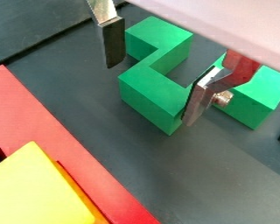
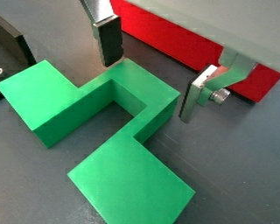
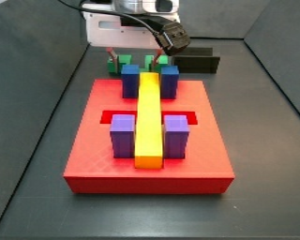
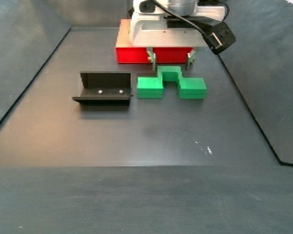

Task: Pick up the green object. Move up. Place the green object on the fixture. Regrasp the green object. Move to above the board. Insert the green object.
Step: Pick up the green object.

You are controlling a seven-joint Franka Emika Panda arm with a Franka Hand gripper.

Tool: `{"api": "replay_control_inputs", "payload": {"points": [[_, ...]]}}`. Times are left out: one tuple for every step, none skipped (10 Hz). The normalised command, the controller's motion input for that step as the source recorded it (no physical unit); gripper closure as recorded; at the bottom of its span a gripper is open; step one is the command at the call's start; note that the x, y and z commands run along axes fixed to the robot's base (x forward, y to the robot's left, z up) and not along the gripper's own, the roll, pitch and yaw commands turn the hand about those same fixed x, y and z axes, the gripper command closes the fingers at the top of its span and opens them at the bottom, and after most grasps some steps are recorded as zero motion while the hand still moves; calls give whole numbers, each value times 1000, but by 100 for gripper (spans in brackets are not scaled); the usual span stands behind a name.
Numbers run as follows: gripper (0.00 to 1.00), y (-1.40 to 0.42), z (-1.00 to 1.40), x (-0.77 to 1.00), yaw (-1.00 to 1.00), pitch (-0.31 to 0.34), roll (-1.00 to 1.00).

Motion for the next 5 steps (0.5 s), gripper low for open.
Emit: {"api": "replay_control_inputs", "payload": {"points": [[0, 0, -177, 14, 0, -36, 0], [0, 17, -117, 57, 0, -17, 0], [0, 57, -46, 23, 0, 0, 0], [0, 74, -14, 0, 0, 0, 0], [0, 109, 0, 9, 0, 0, -6]]}}
